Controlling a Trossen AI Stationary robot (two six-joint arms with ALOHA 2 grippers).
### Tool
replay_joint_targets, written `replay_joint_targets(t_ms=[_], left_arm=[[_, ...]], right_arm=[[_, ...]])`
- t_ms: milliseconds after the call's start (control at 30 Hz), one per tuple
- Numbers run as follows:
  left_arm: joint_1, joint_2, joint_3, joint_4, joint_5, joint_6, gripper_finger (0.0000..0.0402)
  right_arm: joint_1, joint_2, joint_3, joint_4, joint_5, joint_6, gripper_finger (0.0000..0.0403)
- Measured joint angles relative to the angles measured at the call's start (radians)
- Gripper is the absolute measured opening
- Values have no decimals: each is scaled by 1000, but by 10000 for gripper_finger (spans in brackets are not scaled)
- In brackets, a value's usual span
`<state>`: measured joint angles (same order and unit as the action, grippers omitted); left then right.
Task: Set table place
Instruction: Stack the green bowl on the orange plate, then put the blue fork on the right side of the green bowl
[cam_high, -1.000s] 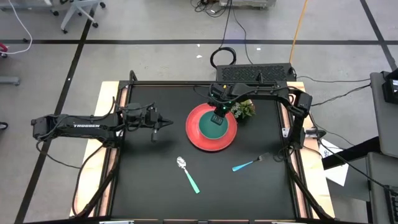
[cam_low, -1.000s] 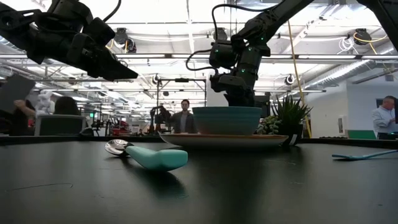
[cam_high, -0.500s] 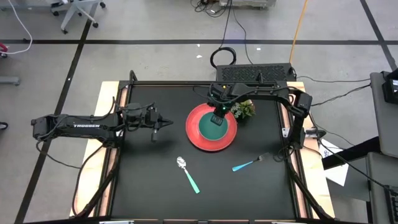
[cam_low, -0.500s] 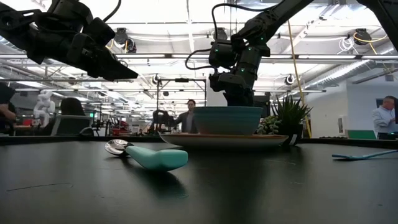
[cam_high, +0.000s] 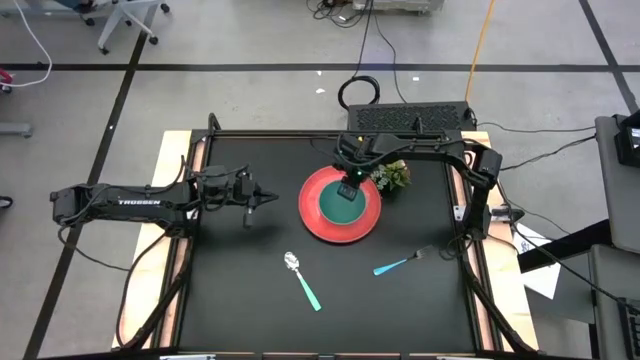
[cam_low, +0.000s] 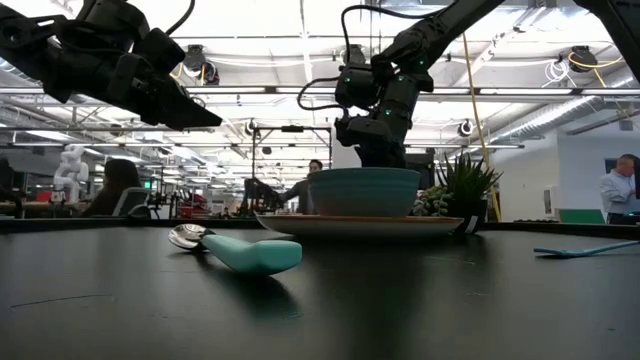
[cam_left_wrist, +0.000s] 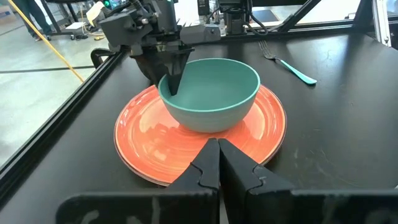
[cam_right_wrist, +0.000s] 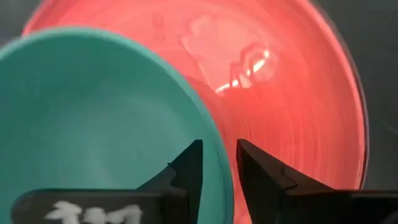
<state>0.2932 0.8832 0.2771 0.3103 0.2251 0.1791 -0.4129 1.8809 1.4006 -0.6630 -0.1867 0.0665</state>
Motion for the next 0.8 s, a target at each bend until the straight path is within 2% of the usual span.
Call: replay_joint_targets(t_ms=[267,600,700,800], left_arm=[[0,0,0,-5,0,0,3],[0,0,0,-9,0,0,3],[0,0,0,-9,0,0,3],[0,0,0,-9,0,0,3]], right_arm=[[-3,-33,0,30,2,-7,119],[2,-103,0,56,3,-33,118],[5,-128,0,60,1,-78,108],[10,-157,0,60,-1,-116,73]])
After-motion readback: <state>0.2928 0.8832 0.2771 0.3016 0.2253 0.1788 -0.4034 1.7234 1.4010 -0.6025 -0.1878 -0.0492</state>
